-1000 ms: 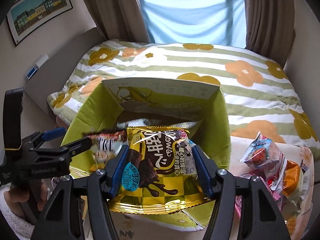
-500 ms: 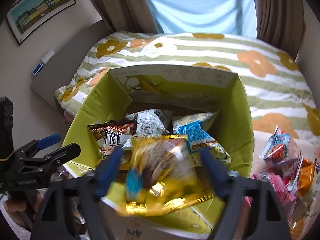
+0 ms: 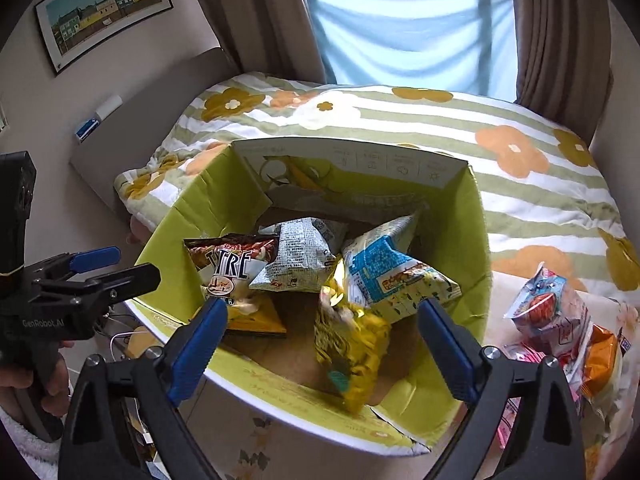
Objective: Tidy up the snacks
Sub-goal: 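Carry both held packets over the box and open both grippers to drop them, then move both grippers back from the box toward the remaining snacks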
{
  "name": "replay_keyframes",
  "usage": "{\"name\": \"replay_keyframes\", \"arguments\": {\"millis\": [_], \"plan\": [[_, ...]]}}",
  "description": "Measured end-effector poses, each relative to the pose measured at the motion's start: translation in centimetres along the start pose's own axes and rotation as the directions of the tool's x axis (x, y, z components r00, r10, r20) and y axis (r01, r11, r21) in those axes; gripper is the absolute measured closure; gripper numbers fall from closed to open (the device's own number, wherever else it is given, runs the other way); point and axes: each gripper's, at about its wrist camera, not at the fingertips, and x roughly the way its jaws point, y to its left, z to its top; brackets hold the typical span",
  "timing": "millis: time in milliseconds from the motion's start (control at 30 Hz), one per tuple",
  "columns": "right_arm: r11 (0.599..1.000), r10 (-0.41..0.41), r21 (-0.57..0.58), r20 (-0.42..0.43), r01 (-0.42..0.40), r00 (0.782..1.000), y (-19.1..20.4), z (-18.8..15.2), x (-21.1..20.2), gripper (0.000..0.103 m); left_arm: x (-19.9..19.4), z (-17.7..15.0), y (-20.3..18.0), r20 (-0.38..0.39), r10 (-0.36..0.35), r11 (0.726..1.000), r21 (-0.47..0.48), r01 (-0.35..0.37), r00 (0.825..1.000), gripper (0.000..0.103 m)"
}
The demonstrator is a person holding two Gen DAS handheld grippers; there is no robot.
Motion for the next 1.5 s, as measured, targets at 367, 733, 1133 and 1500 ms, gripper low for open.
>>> {"name": "replay_keyframes", "arguments": {"millis": [367, 733, 1133, 1500], "plan": [[0.994, -0.099, 0.045, 0.023, 0.098, 0.995, -0.7, -0.6, -2.4, 0.008, -0.2, 0.2, -1.7, 0.007, -0.061, 0.996, 0.068, 0.06, 0.998, 0.001], [0.97, -0.206, 0.137, 0.035, 0.2, 0.978, -4.0, -3.0, -6.4, 0.008, 0.2, 0.4, -7.9, -0.009, -0.159, 0.971, 0.177, 0.158, 0.987, 0.001], [0.939, -0.268, 0.243, 0.07, 0.244, 0.961, -12.5, -6.9, -12.5, 0.008, -0.7, -1.0, -18.6, 0.008, -0.193, 0.953, 0.239, 0.186, 0.981, 0.001], [0.95, -0.221, 0.24, 0.061, 0.2, 0.973, -22.0, -9.6, -16.2, 0.008, 1.2, -2.1, -30.6, 0.004, -0.171, 0.958, 0.236, 0.165, 0.985, 0.001]]}}
